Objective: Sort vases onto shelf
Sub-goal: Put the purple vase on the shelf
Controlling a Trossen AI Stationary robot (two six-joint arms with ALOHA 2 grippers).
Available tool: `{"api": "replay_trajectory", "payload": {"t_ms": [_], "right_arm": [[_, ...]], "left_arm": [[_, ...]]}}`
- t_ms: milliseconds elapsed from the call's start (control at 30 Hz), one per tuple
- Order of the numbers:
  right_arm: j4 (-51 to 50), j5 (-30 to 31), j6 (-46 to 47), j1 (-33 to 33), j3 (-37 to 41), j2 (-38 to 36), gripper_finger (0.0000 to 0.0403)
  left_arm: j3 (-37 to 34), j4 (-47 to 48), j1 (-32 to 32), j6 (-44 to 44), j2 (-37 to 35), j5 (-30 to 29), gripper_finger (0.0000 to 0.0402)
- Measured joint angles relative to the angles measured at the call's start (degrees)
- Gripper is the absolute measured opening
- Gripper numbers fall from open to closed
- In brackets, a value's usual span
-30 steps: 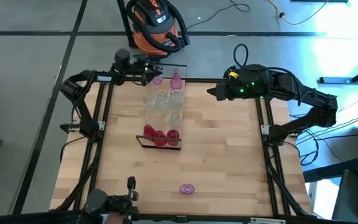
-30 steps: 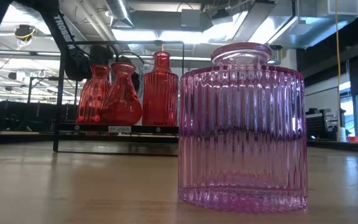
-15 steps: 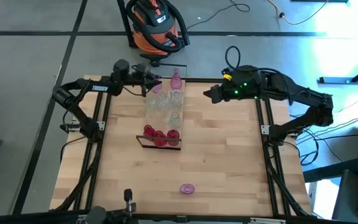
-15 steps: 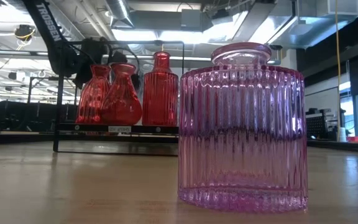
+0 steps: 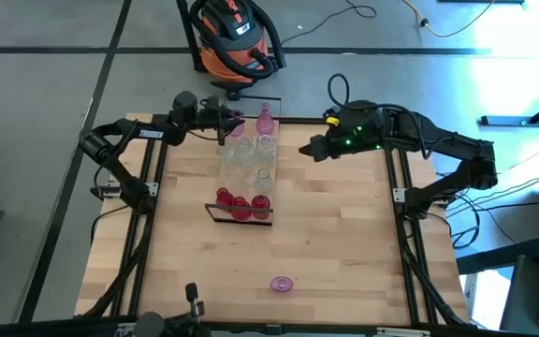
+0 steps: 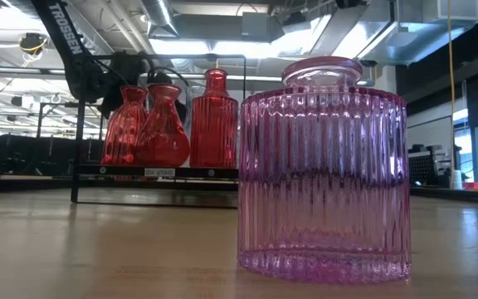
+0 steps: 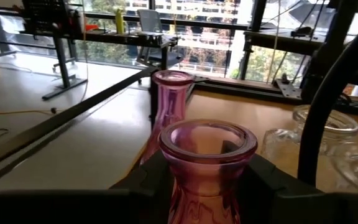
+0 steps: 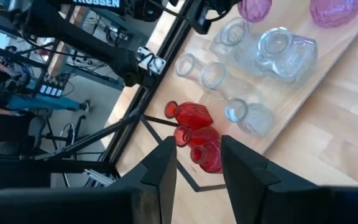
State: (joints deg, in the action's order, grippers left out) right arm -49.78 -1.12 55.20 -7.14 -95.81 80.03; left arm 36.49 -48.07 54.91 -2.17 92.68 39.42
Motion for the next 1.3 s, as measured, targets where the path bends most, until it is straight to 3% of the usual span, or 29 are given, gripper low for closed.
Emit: {"api": "replay_trajectory", "payload": {"t_ms": [667, 1000, 1300], "right_arm": [[1.3, -2.08, 0.71, 0.04, -0.02, -0.02, 0.0115], [3.47, -2.63, 1.01, 0.04, 0.0, -0.02, 0.0115], [3.44, -4.51, 1.77, 0.07, -0.01, -0.02, 0.0115]], "left_arm": [[0.0, 0.31, -0.08, -1.31, 0.02, -1.95, 0.0131], [0.0, 6.75, -4.43, -9.35, 0.04, -9.21, 0.0133], [0.0, 7.78, -3.57, -7.0, 0.04, -10.15, 0.0133]]}}
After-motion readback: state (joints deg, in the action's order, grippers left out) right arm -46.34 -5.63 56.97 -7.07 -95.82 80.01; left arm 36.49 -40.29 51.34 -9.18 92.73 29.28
